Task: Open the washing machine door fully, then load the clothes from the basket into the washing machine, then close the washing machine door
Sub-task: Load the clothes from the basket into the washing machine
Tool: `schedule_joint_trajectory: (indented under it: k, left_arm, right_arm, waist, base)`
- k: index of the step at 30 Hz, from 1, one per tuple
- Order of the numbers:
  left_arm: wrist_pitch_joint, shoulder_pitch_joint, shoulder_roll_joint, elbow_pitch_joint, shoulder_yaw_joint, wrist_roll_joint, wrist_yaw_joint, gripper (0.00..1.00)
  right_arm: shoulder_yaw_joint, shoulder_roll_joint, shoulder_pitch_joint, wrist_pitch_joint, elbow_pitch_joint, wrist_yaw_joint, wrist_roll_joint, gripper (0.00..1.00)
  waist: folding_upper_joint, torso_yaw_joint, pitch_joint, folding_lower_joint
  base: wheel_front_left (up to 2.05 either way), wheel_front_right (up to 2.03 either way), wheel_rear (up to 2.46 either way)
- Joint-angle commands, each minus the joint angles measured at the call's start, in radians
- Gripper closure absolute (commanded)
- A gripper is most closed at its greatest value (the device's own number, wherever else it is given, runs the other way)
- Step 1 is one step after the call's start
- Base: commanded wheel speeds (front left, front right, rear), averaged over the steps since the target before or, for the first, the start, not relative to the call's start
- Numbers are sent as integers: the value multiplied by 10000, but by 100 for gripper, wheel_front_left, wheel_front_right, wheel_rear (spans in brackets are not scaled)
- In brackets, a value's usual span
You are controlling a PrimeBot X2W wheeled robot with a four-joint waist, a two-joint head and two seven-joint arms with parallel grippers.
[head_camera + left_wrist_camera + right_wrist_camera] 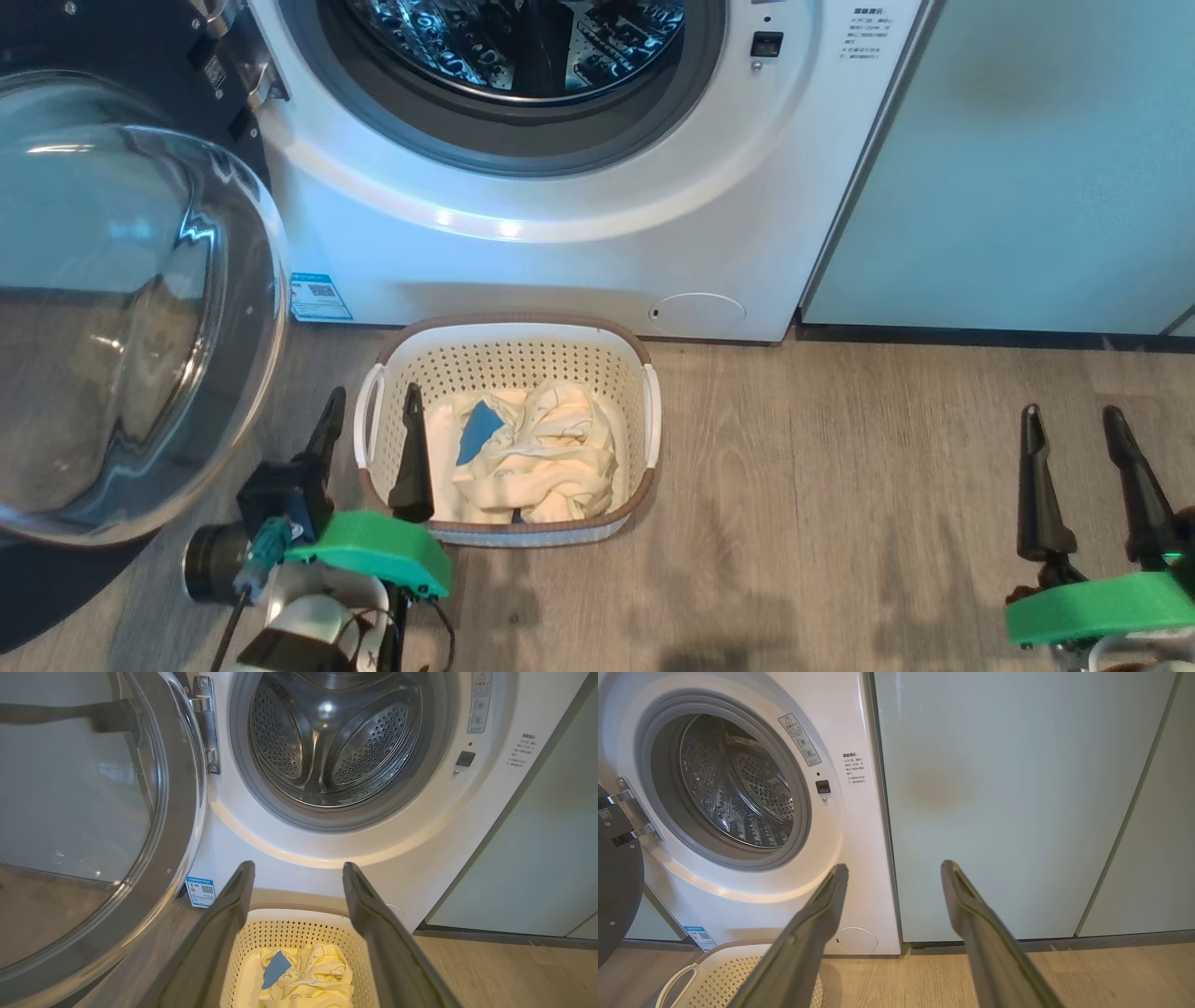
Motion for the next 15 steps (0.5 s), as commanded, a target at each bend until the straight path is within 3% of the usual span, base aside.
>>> schedule_joint_trajectory:
  k: [1, 15]
  left_arm:
    - [-104, -384, 177, -323, 378, 97, 619, 0]
    - [-101, -537, 116, -259, 210, 96, 600, 0]
  right_arm:
    - [227, -106, -355, -95, -321, 44, 90, 0]
    - [223, -106, -399, -95, -366, 44, 89, 0]
  waist:
    - [0, -2, 15, 0]
    - [0, -14, 178, 0]
  base:
    - [0, 0, 0]
    - [0, 0, 0]
